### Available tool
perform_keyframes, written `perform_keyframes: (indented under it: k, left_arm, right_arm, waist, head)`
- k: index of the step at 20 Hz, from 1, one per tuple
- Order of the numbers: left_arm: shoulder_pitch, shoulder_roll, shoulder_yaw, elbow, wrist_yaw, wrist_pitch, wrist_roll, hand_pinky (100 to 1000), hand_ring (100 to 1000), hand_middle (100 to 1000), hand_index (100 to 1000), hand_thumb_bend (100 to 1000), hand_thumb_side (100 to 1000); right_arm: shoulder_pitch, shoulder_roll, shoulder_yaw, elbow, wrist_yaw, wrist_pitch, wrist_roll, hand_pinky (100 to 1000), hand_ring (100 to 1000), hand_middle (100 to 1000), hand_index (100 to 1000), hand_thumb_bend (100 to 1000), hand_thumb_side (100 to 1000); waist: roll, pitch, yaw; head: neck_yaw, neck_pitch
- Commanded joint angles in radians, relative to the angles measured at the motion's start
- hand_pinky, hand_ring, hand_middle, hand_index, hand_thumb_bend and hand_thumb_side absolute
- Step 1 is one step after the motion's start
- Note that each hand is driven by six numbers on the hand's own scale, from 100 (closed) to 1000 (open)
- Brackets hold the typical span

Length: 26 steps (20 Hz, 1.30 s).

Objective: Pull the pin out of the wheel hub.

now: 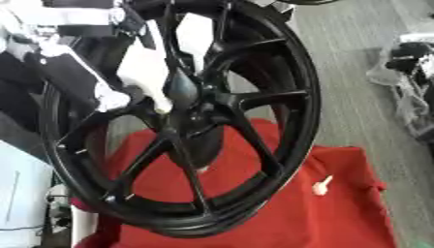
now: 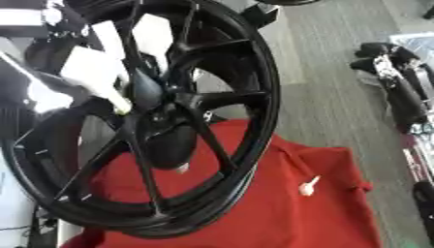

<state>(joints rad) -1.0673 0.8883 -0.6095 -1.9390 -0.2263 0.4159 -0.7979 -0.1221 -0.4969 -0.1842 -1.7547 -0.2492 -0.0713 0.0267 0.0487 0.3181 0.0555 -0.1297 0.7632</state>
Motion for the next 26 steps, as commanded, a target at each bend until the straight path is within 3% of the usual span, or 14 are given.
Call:
perform_keyframes:
  k: [1, 5, 8, 12, 15, 18, 26]
  left_arm:
    - [0.010, 0.082, 0.087, -0.054, 0.034, 0.080, -0.069, 312, 304, 324, 472, 100, 185]
    - [0.076, 0.150, 0.182, -0.061, 0.100, 0.009, -0.015, 308, 300, 322, 474, 100, 195]
    - [0.200, 0.230, 0.310, -0.061, 0.149, -0.047, 0.072, 308, 299, 320, 477, 100, 213]
    - [0.419, 0.298, 0.503, -0.061, 0.219, -0.035, 0.258, 297, 293, 313, 480, 100, 251]
    - [0.538, 0.308, 0.604, -0.041, 0.235, -0.008, 0.361, 305, 295, 315, 481, 100, 248]
    - [0.599, 0.301, 0.661, 0.024, 0.215, -0.008, 0.415, 315, 295, 316, 481, 100, 249]
    - [0.659, 0.267, 0.739, 0.203, 0.074, -0.031, 0.498, 339, 302, 326, 478, 100, 187]
  right_arm:
    - [-0.002, -0.024, -0.011, -0.012, 0.008, -0.002, -0.002, 880, 692, 678, 730, 100, 624]
    - [-0.004, -0.024, -0.013, -0.014, 0.007, -0.003, -0.004, 880, 692, 678, 730, 100, 627]
    - [-0.009, -0.022, -0.017, -0.016, 0.004, -0.004, -0.007, 880, 692, 678, 730, 100, 626]
    - [-0.013, -0.017, -0.030, -0.026, -0.004, -0.010, -0.020, 880, 692, 678, 730, 100, 619]
    - [-0.010, -0.014, -0.041, -0.032, -0.008, -0.014, -0.030, 880, 692, 678, 730, 100, 616]
    - [-0.007, -0.011, -0.046, -0.036, -0.009, -0.015, -0.036, 880, 693, 678, 730, 100, 616]
    - [0.003, -0.003, -0.056, -0.039, -0.004, -0.017, -0.046, 881, 693, 678, 731, 100, 619]
  waist:
    - [-0.003, -0.014, 0.001]
    - [-0.003, -0.010, 0.001]
    - [-0.004, -0.004, 0.001]
    - [-0.011, 0.003, 0.005]
    - [-0.017, 0.007, 0.011]
    - [-0.021, 0.008, 0.016]
    - [-0.028, 0.011, 0.026]
  head:
    - [-0.005, -0.001]
    - [-0.009, -0.006]
    - [-0.017, -0.010]
    - [-0.032, -0.021]
    - [-0.038, -0.029]
    - [-0.034, -0.038]
    - [-0.005, -0.059]
